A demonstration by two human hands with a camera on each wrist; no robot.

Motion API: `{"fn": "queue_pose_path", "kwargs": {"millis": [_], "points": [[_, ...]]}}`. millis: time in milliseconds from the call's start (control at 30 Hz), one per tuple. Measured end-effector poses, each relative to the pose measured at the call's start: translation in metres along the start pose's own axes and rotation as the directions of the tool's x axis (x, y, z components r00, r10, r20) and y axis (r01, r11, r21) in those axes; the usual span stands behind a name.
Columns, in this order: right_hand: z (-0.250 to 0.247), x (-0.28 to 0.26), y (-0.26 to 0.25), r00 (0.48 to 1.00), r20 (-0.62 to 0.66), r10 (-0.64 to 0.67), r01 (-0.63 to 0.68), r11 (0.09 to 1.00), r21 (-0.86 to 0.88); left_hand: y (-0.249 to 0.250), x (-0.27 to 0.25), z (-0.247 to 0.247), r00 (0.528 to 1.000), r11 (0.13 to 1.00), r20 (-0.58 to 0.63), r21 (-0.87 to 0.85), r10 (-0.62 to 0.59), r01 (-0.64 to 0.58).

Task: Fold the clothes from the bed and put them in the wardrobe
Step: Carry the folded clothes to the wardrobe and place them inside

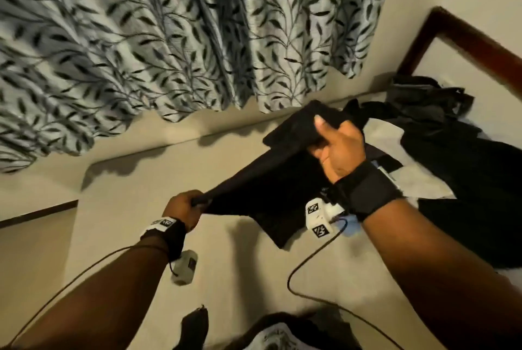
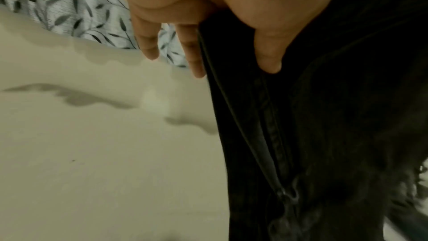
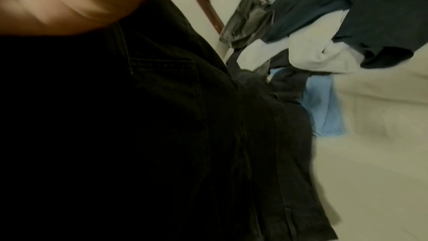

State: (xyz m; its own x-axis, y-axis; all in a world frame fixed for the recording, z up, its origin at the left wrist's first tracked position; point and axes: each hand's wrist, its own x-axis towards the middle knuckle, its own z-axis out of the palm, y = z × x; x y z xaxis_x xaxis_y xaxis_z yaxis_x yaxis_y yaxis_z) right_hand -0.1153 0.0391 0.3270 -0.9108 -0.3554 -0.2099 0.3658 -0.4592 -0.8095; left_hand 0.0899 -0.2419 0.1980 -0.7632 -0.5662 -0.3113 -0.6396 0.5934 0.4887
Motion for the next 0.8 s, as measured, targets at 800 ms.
{"fn": "queue_pose_path", "kwargs": {"millis": [800], "points": [[0.250,-0.076,-0.003,0.645,0.739,-0.193,0.761,0.080,-0.644,0.092,-0.058,-0.257,0.530,0.581,-0.618,-0.142,0.580,-0.801]]}}
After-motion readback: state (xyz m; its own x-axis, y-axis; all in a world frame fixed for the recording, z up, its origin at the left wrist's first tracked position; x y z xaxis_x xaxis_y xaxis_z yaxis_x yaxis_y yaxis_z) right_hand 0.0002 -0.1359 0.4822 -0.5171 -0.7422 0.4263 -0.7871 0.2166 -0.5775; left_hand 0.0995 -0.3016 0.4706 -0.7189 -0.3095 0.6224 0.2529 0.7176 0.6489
